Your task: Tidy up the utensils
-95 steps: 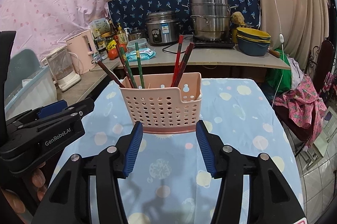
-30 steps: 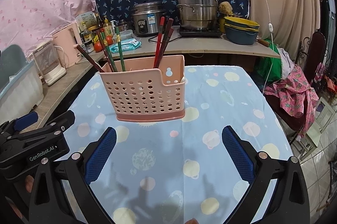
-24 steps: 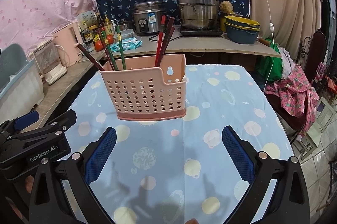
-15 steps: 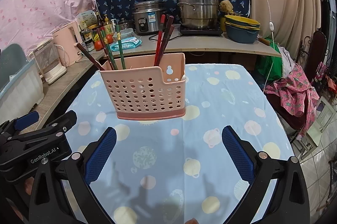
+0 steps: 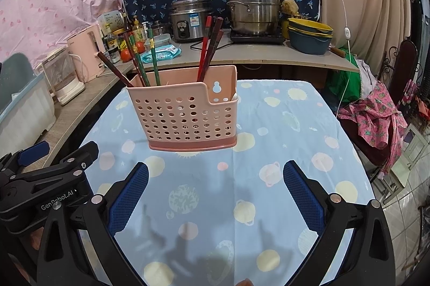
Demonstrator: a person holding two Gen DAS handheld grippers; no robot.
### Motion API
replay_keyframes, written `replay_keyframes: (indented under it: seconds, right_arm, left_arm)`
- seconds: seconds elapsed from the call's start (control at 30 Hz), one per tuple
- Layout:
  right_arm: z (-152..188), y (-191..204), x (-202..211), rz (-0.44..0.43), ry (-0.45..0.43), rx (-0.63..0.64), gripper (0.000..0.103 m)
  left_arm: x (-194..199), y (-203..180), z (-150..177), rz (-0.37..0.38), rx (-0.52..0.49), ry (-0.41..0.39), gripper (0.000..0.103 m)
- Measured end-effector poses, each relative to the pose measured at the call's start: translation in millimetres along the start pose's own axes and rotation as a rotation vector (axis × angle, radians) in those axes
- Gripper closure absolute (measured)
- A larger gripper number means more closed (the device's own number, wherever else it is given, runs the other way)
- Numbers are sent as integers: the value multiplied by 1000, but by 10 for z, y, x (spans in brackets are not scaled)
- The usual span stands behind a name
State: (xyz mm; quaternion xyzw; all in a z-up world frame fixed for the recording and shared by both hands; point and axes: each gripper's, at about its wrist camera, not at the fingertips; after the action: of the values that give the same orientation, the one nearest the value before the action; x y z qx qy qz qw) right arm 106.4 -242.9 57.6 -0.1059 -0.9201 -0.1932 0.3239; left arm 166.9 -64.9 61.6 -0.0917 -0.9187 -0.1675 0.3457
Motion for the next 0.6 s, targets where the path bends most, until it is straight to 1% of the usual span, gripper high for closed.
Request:
replay_keyframes:
  seconds: [0.6]
  right_arm:
    - [-15,-25,-19,7,3,0,6]
  left_arm:
    - [-32,23,27,-2,4,8,9]
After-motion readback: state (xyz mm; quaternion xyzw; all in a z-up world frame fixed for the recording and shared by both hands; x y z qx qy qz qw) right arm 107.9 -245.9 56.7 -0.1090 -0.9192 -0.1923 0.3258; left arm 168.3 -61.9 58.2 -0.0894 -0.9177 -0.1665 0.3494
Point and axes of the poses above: each gripper's, at about its wrist camera, not at the fingertips, and x roughly against the way its jaws point, y to its left, z to its underside, and after that the axes turned 14 degrees about -x, right-handed
